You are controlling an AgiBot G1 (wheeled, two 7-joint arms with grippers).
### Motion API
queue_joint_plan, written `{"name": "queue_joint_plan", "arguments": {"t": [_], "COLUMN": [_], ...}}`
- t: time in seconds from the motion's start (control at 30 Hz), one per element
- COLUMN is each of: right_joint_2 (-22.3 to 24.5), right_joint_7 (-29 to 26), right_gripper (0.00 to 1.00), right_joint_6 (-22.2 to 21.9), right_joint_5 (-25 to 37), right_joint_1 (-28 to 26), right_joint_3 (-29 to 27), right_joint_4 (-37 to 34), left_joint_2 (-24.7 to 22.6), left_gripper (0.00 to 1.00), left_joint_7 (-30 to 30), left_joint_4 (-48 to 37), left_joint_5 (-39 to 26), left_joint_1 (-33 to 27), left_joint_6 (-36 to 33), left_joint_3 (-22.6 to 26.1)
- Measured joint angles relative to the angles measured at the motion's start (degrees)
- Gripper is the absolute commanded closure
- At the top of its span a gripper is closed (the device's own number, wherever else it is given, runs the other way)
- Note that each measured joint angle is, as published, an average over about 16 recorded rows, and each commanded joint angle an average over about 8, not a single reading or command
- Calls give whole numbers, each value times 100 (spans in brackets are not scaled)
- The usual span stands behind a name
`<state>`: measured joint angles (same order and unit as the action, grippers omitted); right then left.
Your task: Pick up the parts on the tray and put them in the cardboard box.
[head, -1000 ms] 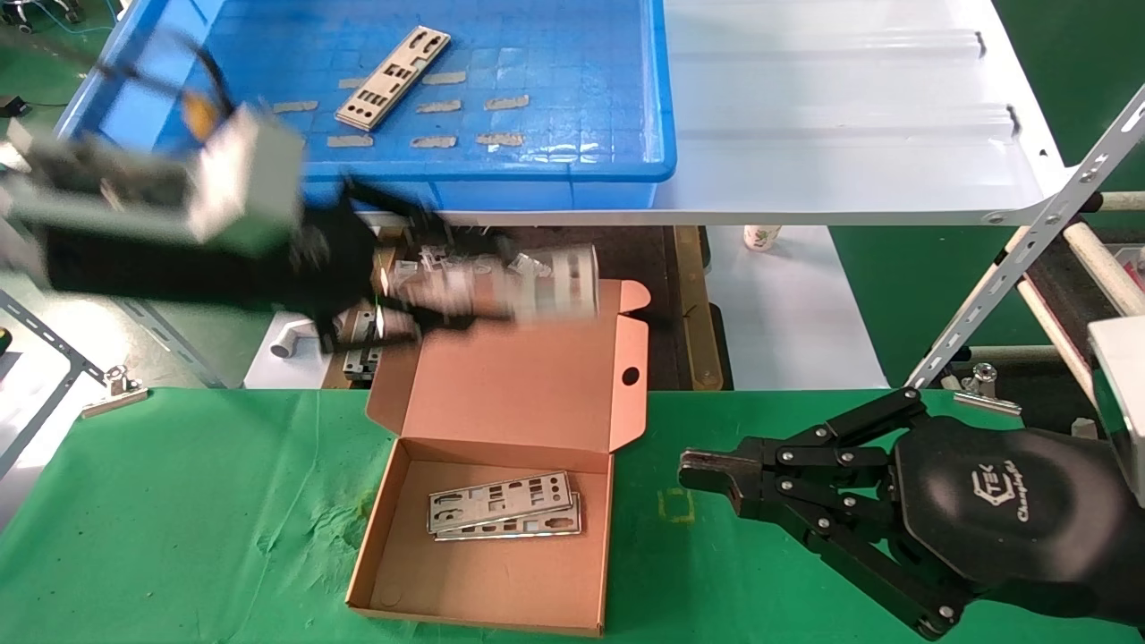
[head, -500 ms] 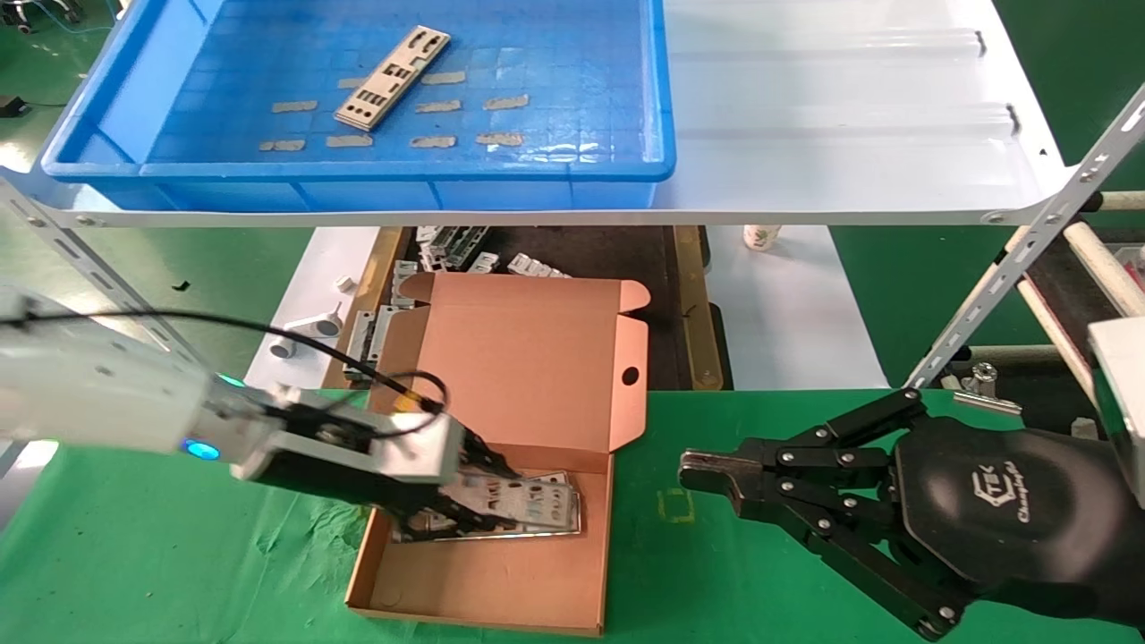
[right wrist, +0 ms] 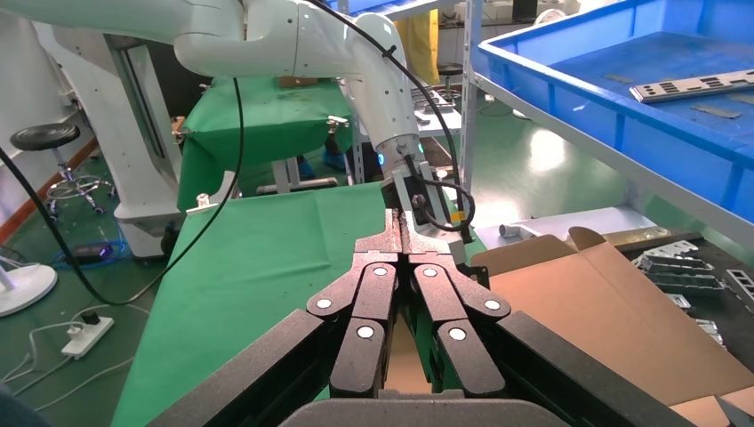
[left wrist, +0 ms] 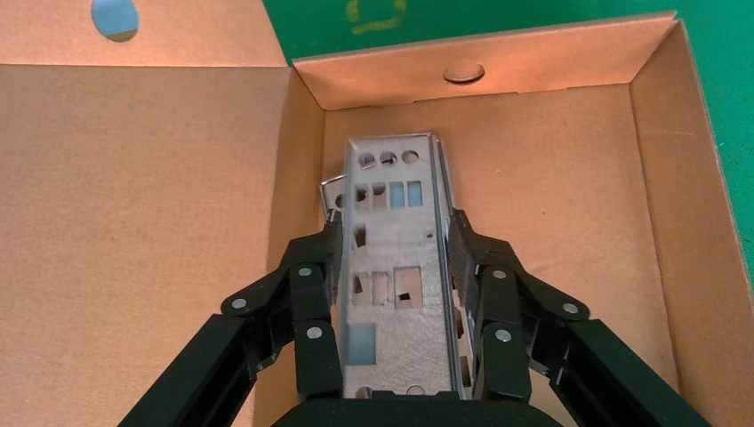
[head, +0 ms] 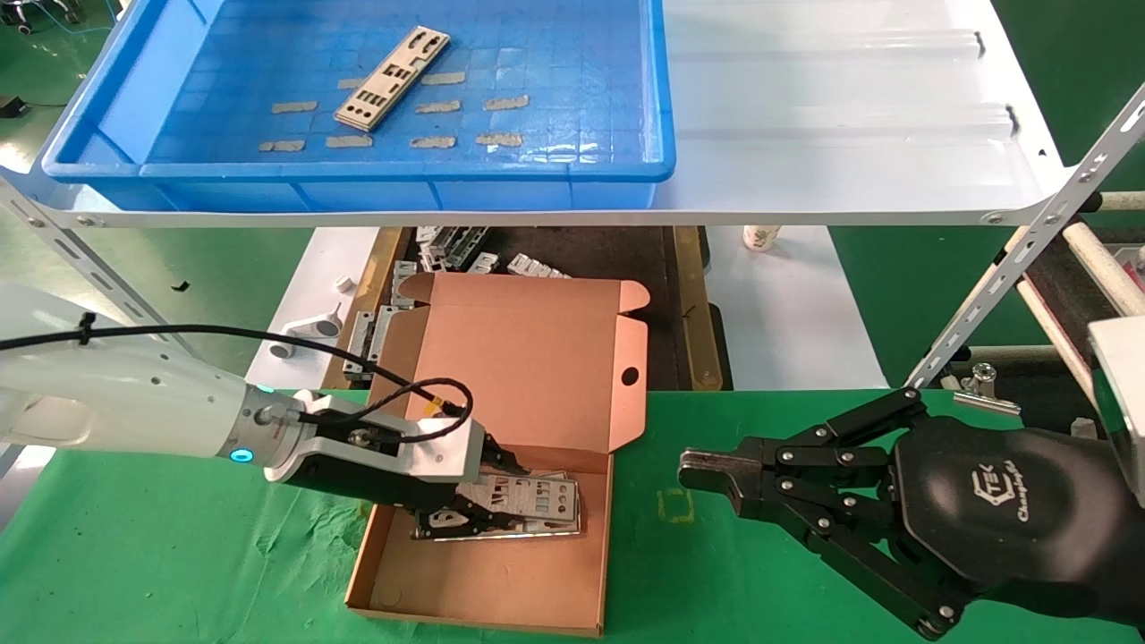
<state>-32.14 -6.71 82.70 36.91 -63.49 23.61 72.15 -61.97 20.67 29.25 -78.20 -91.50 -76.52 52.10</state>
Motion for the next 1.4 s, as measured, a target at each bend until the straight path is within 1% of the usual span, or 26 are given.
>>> {"name": "queue_joint_plan", "arguments": {"t": [0.4, 0.43, 0.67, 0.7, 1.4], "right_joint_2": [0, 0, 0, 0, 0], "right_joint_7": [0, 0, 0, 0, 0], "right_gripper": [99, 89, 2, 0, 0], "right_joint_6": [0, 0, 0, 0, 0], "right_joint_5": [0, 0, 0, 0, -1], "right_joint_1": [0, 0, 0, 0, 0], "right_joint_3": [0, 0, 0, 0, 1], "right_joint_4": [0, 0, 0, 0, 0], "left_joint_2": [178, 208, 451, 484, 1386], "left_gripper": [0, 0, 0, 0, 0], "left_joint_7": [-106, -134, -416, -465, -1558], "left_joint_4": [67, 103, 489, 560, 2141], "left_joint_5": [321, 365, 696, 730, 1915], "left_joint_1": [-15, 4, 261, 313, 1407], "left_joint_6": [-207, -229, -332, -332, -571], "left_joint_3": [-238, -276, -600, -645, -1855]}}
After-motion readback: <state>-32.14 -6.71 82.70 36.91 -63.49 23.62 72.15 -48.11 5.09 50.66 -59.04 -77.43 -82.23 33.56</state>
